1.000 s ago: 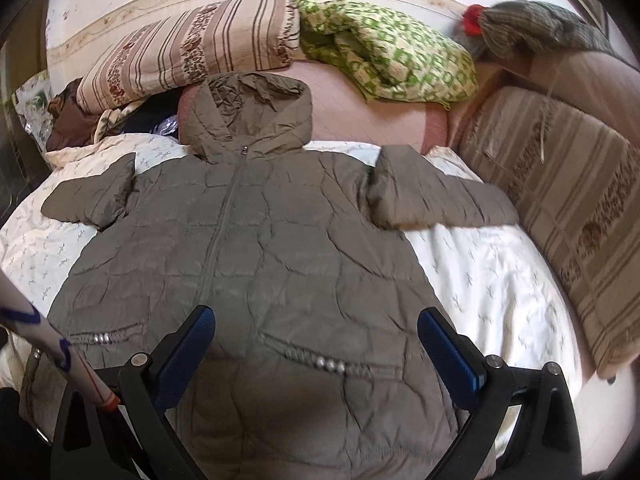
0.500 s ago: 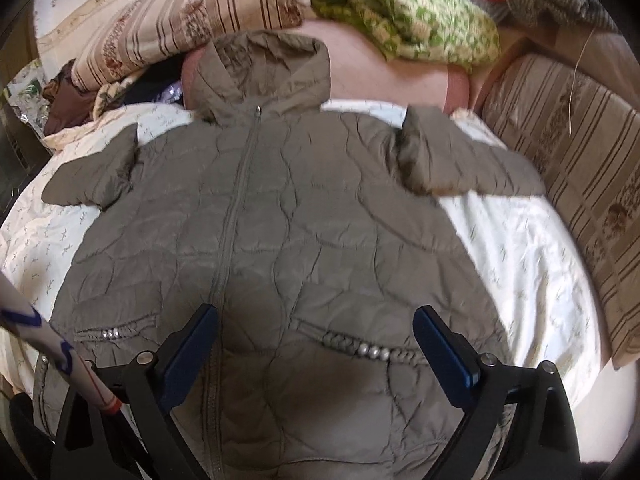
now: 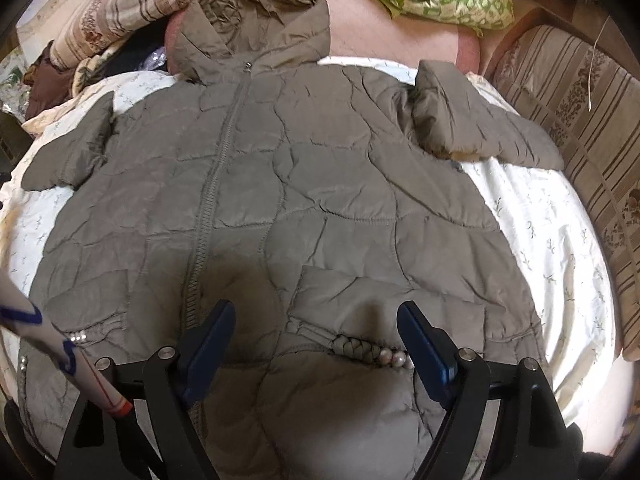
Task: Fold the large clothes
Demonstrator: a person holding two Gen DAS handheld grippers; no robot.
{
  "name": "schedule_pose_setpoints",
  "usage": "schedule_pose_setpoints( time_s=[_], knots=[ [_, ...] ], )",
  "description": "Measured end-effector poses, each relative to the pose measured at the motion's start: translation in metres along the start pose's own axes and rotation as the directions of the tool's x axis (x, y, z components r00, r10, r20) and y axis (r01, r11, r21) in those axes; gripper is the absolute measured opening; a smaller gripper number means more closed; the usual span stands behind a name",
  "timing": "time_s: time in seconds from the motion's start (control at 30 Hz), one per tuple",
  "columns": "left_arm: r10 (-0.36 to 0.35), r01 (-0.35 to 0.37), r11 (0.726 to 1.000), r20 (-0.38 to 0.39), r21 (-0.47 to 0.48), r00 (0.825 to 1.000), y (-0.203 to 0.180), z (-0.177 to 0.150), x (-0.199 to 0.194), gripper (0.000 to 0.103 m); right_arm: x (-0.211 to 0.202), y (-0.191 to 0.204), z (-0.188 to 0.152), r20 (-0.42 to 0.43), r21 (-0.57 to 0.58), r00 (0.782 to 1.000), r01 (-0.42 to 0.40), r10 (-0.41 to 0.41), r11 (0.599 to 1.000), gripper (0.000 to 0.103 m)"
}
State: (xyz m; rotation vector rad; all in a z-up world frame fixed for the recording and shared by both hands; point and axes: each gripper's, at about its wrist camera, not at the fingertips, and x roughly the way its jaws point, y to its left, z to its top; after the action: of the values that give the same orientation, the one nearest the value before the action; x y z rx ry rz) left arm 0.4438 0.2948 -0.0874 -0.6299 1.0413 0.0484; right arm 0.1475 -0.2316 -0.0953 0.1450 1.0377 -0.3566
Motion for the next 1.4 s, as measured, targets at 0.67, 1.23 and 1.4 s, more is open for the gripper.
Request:
schedule_pose_setpoints(
  time_s=[0.67, 1.23, 1.4],
  knots=[
    [0.002, -0.004, 1.0, 0.053, 0.022, 0.999, -0.035, 0.047, 0.018, 0.015, 0.024, 0.004, 0.012, 0.005, -0.045, 0.998, 0.055, -0.055, 0.997, 0.086],
    [-0.246, 0.269, 0.723, -0.127, 0.637, 0.961, -0.288, -0.227, -0.082, 0.023, -0.028, -0.055, -0.015, 0.105, 0.099, 0.991, -0.094, 0.083, 0.991, 0.083],
    [-0.221, 0.254, 0.671, -0.139, 0.697, 0.965, -0.284, -0.307, -0.101, 0.051, -0.04, -0.088, -0.023, 0.113, 0.159, 0.988, -0.118, 0.101, 0.98, 0.083]
  ],
)
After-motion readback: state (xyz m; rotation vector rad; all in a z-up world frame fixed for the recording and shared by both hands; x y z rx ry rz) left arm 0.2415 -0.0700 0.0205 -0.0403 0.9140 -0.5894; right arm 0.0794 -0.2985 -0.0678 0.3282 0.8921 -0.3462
